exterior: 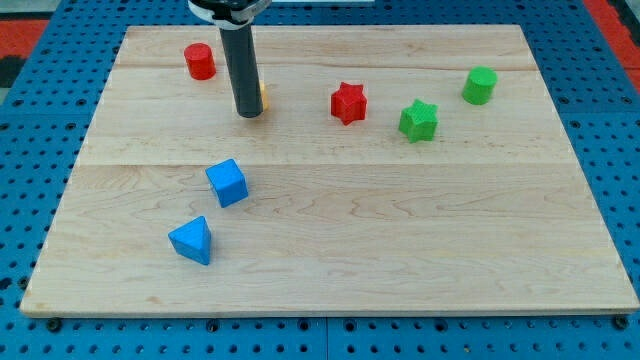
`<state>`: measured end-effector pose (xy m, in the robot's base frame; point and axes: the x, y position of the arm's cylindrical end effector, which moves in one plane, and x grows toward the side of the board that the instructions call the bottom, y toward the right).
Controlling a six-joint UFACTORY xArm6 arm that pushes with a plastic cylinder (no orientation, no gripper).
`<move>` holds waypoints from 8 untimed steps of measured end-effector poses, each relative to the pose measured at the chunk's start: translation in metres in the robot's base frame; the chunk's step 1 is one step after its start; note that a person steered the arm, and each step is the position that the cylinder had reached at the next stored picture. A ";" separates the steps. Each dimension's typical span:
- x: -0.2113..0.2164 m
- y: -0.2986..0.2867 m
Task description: Move the green circle above the green star
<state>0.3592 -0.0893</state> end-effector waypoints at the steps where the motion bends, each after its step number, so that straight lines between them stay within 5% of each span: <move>1: -0.011 -0.026; 4: -0.094 0.105; 7: -0.097 0.333; 8: -0.052 0.334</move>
<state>0.3074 0.2445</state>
